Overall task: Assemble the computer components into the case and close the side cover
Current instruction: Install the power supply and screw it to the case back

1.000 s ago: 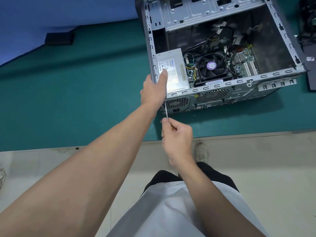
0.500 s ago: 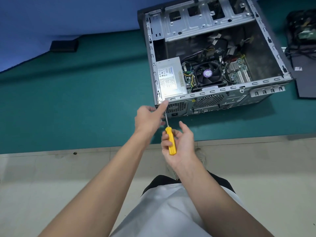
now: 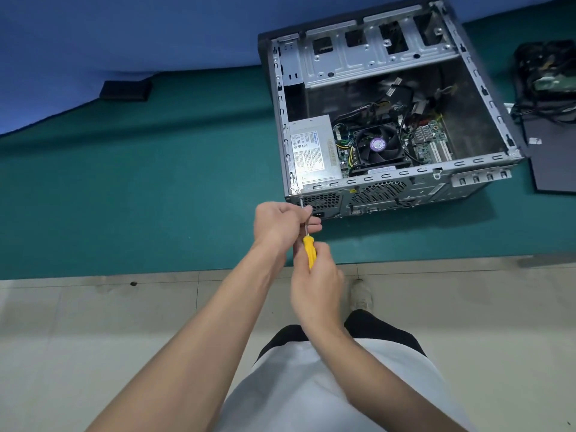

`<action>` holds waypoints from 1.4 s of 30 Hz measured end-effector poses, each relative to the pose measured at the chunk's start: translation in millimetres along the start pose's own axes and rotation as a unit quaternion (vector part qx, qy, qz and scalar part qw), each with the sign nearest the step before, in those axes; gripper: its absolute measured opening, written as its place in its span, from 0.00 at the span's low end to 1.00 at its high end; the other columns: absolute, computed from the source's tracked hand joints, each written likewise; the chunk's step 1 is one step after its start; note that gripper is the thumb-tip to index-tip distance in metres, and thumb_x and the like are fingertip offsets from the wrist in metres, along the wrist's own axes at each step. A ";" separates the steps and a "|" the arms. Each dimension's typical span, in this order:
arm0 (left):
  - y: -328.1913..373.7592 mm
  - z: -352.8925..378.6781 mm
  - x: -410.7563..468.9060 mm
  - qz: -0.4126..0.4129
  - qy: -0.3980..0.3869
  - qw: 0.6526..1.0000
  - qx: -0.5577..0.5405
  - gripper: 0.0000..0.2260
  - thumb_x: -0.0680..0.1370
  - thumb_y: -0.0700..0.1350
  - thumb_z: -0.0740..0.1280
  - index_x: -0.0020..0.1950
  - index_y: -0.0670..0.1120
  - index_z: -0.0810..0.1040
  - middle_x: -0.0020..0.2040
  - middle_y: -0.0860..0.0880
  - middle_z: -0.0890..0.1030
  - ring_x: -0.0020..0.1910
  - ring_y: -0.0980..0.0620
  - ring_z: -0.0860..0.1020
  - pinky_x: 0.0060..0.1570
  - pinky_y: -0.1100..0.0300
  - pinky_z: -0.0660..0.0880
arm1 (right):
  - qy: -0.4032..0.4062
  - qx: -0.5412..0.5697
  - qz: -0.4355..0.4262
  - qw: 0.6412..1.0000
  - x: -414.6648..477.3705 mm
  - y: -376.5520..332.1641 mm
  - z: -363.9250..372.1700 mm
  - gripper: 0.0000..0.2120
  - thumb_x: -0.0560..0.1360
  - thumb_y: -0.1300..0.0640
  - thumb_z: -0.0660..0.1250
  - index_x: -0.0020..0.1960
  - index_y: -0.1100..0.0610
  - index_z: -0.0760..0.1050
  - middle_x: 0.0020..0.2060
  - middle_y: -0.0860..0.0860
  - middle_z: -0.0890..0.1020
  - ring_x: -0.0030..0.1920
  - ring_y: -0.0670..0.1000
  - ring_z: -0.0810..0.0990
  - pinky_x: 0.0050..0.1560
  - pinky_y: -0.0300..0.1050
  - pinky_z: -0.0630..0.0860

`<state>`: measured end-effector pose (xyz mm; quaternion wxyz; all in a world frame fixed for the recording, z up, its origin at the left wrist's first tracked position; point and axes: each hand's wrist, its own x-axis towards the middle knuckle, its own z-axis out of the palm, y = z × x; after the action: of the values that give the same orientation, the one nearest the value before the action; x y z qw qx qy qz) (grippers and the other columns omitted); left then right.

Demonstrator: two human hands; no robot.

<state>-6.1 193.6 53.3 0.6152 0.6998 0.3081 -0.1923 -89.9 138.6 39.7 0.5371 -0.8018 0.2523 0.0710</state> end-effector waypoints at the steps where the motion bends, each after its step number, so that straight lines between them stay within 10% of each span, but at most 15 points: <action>1: -0.2 -2.0 -0.8 0.009 -0.007 1.000 0.028 0.08 0.78 0.38 0.69 0.39 0.39 0.80 0.37 0.43 0.85 0.36 0.50 0.85 0.29 0.62 0.77 | 0.010 -0.020 -0.023 0.999 1.2 -0.1 2.4 0.09 0.81 0.52 0.58 0.46 0.57 0.68 0.40 0.59 0.80 0.43 0.63 0.75 0.35 0.47 0.52; 7: 48.1 -40.3 27.8 0.102 -0.067 0.899 0.421 0.20 0.78 0.57 0.63 0.38 0.43 0.84 0.37 0.49 0.85 0.41 0.51 0.84 0.53 0.54 0.78 | 0.026 -0.045 -0.065 0.997 7.6 5.3 9.2 0.13 0.82 0.51 0.54 0.45 0.59 0.68 0.36 0.62 0.79 0.40 0.64 0.75 0.36 0.49 0.56; 11: 72.1 -14.5 61.0 0.164 0.132 0.870 0.446 0.23 0.79 0.62 0.55 0.54 0.43 0.71 0.58 0.41 0.78 0.57 0.37 0.75 0.51 0.51 0.70 | 0.027 -0.040 -0.062 0.997 7.0 4.9 13.1 0.13 0.82 0.50 0.53 0.43 0.57 0.65 0.33 0.59 0.78 0.36 0.61 0.73 0.34 0.48 0.51; 16: 66.9 13.6 90.3 0.177 0.068 0.887 0.421 0.31 0.80 0.65 0.51 0.79 0.57 0.43 0.77 0.37 0.56 0.72 0.31 0.62 0.68 0.40 0.61 | 0.031 -0.049 -0.047 0.997 6.4 2.6 13.9 0.15 0.82 0.48 0.52 0.42 0.56 0.65 0.31 0.56 0.76 0.34 0.58 0.69 0.35 0.50 0.55; 21: 60.4 22.6 98.4 0.230 0.089 0.881 0.405 0.24 0.81 0.62 0.47 0.78 0.62 0.54 0.61 0.43 0.79 0.64 0.37 0.71 0.64 0.44 0.66 | 0.019 -0.041 -0.020 0.999 11.8 0.9 13.1 0.17 0.82 0.47 0.52 0.37 0.54 0.62 0.26 0.47 0.68 0.29 0.49 0.62 0.35 0.47 0.49; 28: 55.2 25.4 101.3 0.231 0.127 0.878 0.399 0.23 0.82 0.61 0.46 0.77 0.62 0.54 0.57 0.43 0.80 0.59 0.38 0.74 0.61 0.46 0.66 | -0.039 0.088 0.083 0.992 19.5 1.4 12.5 0.23 0.81 0.46 0.55 0.31 0.57 0.66 0.23 0.47 0.67 0.29 0.55 0.67 0.35 0.50 0.66; 33: 54.7 25.4 100.2 0.224 0.135 0.874 0.409 0.22 0.82 0.61 0.46 0.77 0.64 0.53 0.55 0.43 0.80 0.57 0.39 0.75 0.59 0.46 0.67 | -0.160 0.469 0.256 0.830 21.5 0.5 0.4 0.19 0.80 0.47 0.59 0.36 0.57 0.65 0.21 0.46 0.55 0.20 0.45 0.52 0.21 0.34 0.52; 39: 55.7 25.6 97.1 0.225 0.131 0.874 0.410 0.22 0.82 0.60 0.46 0.77 0.63 0.53 0.53 0.43 0.81 0.56 0.40 0.74 0.57 0.47 0.67 | -0.266 0.651 0.376 0.603 27.1 2.5 -8.8 0.20 0.73 0.45 0.63 0.30 0.58 0.72 0.20 0.46 0.54 0.20 0.45 0.48 0.17 0.35 0.48; 42: 56.1 25.9 96.8 0.226 0.131 0.872 0.414 0.22 0.82 0.60 0.46 0.78 0.63 0.53 0.53 0.44 0.81 0.56 0.41 0.74 0.57 0.48 0.67 | -0.264 0.682 0.409 0.545 28.6 1.7 -11.0 0.19 0.73 0.47 0.64 0.32 0.61 0.73 0.21 0.46 0.53 0.19 0.45 0.48 0.17 0.34 0.48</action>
<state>105.4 184.1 27.8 0.2499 0.9596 0.1119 -0.0642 -67.8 118.8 31.8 0.8775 0.0512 0.3723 0.2981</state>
